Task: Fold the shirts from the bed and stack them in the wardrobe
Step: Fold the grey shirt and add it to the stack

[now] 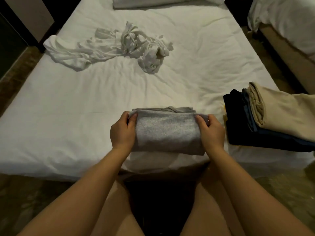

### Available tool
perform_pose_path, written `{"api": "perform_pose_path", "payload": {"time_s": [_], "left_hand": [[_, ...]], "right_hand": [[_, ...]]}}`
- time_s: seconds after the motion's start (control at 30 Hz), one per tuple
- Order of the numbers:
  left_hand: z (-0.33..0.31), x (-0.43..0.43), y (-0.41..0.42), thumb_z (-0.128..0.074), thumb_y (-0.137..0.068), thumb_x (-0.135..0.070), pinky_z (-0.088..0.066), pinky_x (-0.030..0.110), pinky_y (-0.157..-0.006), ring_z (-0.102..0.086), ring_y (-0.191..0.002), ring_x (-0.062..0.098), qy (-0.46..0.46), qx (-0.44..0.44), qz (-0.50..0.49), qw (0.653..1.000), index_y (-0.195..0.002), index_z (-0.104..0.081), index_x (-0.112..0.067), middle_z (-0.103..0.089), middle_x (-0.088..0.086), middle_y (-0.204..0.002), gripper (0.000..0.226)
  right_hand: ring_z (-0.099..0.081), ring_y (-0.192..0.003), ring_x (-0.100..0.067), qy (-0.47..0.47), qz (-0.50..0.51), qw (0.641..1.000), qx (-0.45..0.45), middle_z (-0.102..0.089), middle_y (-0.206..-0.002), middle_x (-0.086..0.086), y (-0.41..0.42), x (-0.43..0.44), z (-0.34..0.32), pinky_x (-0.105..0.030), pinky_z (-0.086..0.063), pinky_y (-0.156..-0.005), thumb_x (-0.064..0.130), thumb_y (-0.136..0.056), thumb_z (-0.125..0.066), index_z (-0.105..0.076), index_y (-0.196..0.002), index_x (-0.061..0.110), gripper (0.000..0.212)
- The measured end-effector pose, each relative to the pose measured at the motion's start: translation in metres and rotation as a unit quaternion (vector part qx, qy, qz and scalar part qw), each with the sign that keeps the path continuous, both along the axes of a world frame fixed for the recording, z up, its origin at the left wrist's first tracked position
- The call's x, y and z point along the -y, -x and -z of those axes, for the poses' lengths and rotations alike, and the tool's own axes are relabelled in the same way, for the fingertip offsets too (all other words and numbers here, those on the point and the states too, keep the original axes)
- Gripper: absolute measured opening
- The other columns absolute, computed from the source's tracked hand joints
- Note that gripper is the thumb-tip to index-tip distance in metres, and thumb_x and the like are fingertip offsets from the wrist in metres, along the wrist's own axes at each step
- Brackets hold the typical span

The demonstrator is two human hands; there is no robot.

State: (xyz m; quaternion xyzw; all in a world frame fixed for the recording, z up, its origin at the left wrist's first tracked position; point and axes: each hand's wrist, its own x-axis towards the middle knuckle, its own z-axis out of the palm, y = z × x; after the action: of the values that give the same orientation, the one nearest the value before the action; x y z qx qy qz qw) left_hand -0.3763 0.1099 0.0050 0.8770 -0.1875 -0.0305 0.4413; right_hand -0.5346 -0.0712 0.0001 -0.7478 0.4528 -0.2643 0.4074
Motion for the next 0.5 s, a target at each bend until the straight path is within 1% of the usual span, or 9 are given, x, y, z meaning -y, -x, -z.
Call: {"api": "perform_pose_path", "payload": {"time_s": [0.07, 0.13, 0.17, 0.2, 0.27, 0.37, 0.43, 0.5], "left_hand": [[0.007, 0.014, -0.017, -0.043, -0.097, -0.04, -0.045, 0.038, -0.07, -0.059, -0.085, 0.032, -0.048, 0.002, -0.006, 0.999, -0.097, -0.062, -0.01, -0.067, 0.013, -0.093, 0.036], [0.017, 0.026, -0.033, -0.04, -0.097, -0.043, -0.044, 0.036, -0.071, -0.059, -0.09, 0.033, -0.095, -0.002, -0.003, 0.995, -0.101, -0.062, -0.013, -0.067, 0.013, -0.098, 0.038], [0.022, 0.03, -0.04, -0.038, -0.097, -0.044, -0.043, 0.035, -0.071, -0.059, -0.092, 0.032, -0.116, -0.006, 0.0, 0.993, -0.103, -0.062, -0.015, -0.067, 0.012, -0.1, 0.039], [0.028, 0.033, -0.045, -0.037, -0.097, -0.045, -0.043, 0.033, -0.07, -0.059, -0.093, 0.031, -0.134, -0.011, 0.004, 0.991, -0.105, -0.062, -0.016, -0.068, 0.011, -0.101, 0.039], [0.043, 0.036, -0.051, -0.036, -0.097, -0.046, -0.039, 0.031, -0.068, -0.059, -0.093, 0.03, -0.156, -0.022, 0.007, 0.988, -0.107, -0.062, -0.017, -0.067, 0.009, -0.101, 0.04], [0.062, 0.04, -0.052, -0.035, -0.098, -0.045, -0.036, 0.032, -0.064, -0.059, -0.087, 0.033, -0.174, -0.017, -0.001, 0.985, -0.103, -0.06, -0.014, -0.067, 0.014, -0.096, 0.04], [0.069, 0.043, -0.053, -0.036, -0.098, -0.044, -0.034, 0.032, -0.062, -0.059, -0.087, 0.037, -0.185, -0.001, -0.016, 0.983, -0.1, -0.059, -0.011, -0.066, 0.018, -0.094, 0.04], [0.074, 0.043, -0.055, -0.037, -0.097, -0.045, -0.035, 0.034, -0.062, -0.059, -0.086, 0.038, -0.187, 0.004, -0.025, 0.982, -0.096, -0.058, -0.01, -0.066, 0.02, -0.093, 0.041]], "right_hand": [[-0.045, -0.063, -0.016, 0.012, 0.003, 0.999, -0.046, -0.047, -0.064, 0.004, -0.018, 0.015, 0.005, -0.03, -0.026, -0.056, 0.037, -0.091, -0.056, -0.042, -0.066, 0.021, 0.033], [-0.051, -0.074, -0.024, 0.024, -0.008, 0.996, -0.09, -0.054, -0.075, -0.002, -0.033, 0.027, 0.012, -0.031, -0.027, -0.06, 0.04, -0.092, -0.053, -0.049, -0.077, 0.019, 0.026], [-0.053, -0.079, -0.028, 0.03, -0.014, 0.993, -0.113, -0.058, -0.08, -0.006, -0.039, 0.032, 0.018, -0.031, -0.028, -0.062, 0.041, -0.093, -0.052, -0.053, -0.083, 0.016, 0.026], [-0.056, -0.084, -0.03, 0.035, -0.017, 0.99, -0.134, -0.062, -0.087, -0.009, -0.044, 0.037, 0.024, -0.031, -0.03, -0.063, 0.041, -0.093, -0.051, -0.057, -0.089, 0.014, 0.028], [-0.058, -0.091, -0.028, 0.025, -0.02, 0.988, -0.151, -0.066, -0.098, -0.008, -0.052, 0.042, 0.039, -0.029, -0.035, -0.066, 0.042, -0.093, -0.05, -0.062, -0.101, 0.014, 0.031], [-0.059, -0.092, -0.026, 0.015, -0.015, 0.987, -0.162, -0.067, -0.101, -0.006, -0.057, 0.045, 0.057, -0.029, -0.038, -0.066, 0.045, -0.093, -0.049, -0.063, -0.105, 0.019, 0.032], [-0.059, -0.091, -0.03, 0.026, -0.007, 0.983, -0.18, -0.067, -0.1, -0.008, -0.061, 0.047, 0.064, -0.032, -0.041, -0.066, 0.048, -0.093, -0.048, -0.062, -0.105, 0.018, 0.036], [-0.059, -0.09, -0.032, 0.026, -0.001, 0.981, -0.194, -0.066, -0.099, -0.01, -0.063, 0.049, 0.066, -0.036, -0.045, -0.069, 0.05, -0.092, -0.047, -0.062, -0.105, 0.017, 0.038]]}}
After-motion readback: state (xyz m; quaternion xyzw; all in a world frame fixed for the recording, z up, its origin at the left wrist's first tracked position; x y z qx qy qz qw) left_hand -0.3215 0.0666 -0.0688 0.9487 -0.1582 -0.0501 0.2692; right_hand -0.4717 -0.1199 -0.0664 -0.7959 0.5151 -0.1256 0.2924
